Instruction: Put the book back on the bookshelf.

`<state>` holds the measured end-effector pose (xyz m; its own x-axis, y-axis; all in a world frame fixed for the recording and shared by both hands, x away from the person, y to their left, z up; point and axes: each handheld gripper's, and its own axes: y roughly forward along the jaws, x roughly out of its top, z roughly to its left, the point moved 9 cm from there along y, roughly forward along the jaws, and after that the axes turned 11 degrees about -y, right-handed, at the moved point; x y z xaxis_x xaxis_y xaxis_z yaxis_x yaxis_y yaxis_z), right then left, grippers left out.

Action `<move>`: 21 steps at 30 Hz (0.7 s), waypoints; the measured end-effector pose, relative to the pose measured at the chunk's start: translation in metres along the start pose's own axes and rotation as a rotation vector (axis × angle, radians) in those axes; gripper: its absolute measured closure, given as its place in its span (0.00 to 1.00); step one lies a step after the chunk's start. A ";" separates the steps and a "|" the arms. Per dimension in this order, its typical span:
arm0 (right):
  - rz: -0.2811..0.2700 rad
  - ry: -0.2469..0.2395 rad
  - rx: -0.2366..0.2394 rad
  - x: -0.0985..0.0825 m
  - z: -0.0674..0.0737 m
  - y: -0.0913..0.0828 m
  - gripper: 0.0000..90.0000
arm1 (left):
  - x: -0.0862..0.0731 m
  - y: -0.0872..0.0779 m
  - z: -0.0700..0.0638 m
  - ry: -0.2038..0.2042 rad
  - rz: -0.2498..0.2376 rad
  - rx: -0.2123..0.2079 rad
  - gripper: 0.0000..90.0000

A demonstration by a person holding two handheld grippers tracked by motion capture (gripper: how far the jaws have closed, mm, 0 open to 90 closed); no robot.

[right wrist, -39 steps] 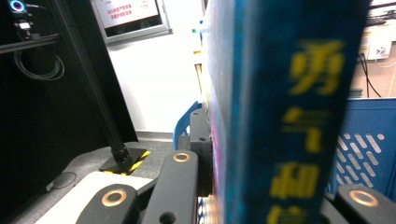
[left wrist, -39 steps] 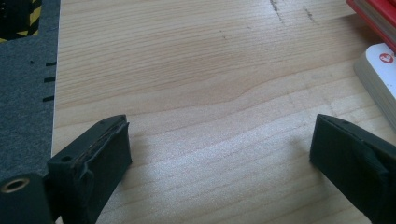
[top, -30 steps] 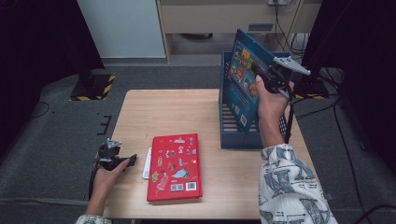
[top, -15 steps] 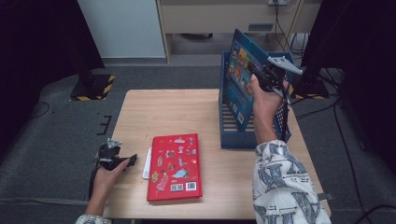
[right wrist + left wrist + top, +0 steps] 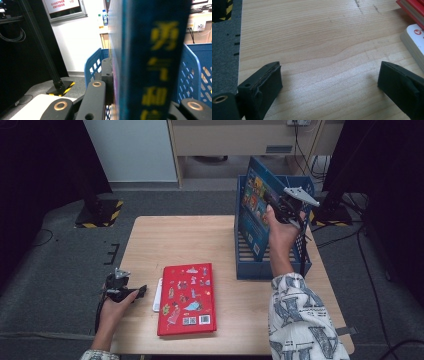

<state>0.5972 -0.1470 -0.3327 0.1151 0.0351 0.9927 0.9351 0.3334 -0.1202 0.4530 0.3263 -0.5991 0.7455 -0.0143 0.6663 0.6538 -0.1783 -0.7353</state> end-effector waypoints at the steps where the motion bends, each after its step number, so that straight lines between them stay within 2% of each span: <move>1: -0.001 -0.001 -0.001 0.000 0.000 0.000 0.92 | 0.000 0.000 0.000 0.000 0.000 0.000 0.05; 7: -0.008 -0.015 -0.010 -0.001 0.002 -0.001 0.92 | 0.000 0.000 0.000 0.000 0.000 0.002 0.05; 12: 0.000 -0.062 -0.005 0.000 0.009 0.000 0.92 | 0.000 0.000 0.000 0.001 0.000 0.001 0.05; 15: 0.005 -0.080 0.001 -0.003 0.014 -0.001 0.92 | 0.000 0.000 0.000 0.001 -0.001 0.001 0.05; 21: 0.019 -0.085 0.005 -0.015 0.018 0.002 0.92 | 0.000 0.000 0.000 0.001 0.000 0.001 0.05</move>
<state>0.5915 -0.1302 -0.3478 0.1035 0.1211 0.9872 0.9312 0.3369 -0.1389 0.4529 0.3260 -0.5991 0.7452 -0.0151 0.6666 0.6541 -0.1777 -0.7353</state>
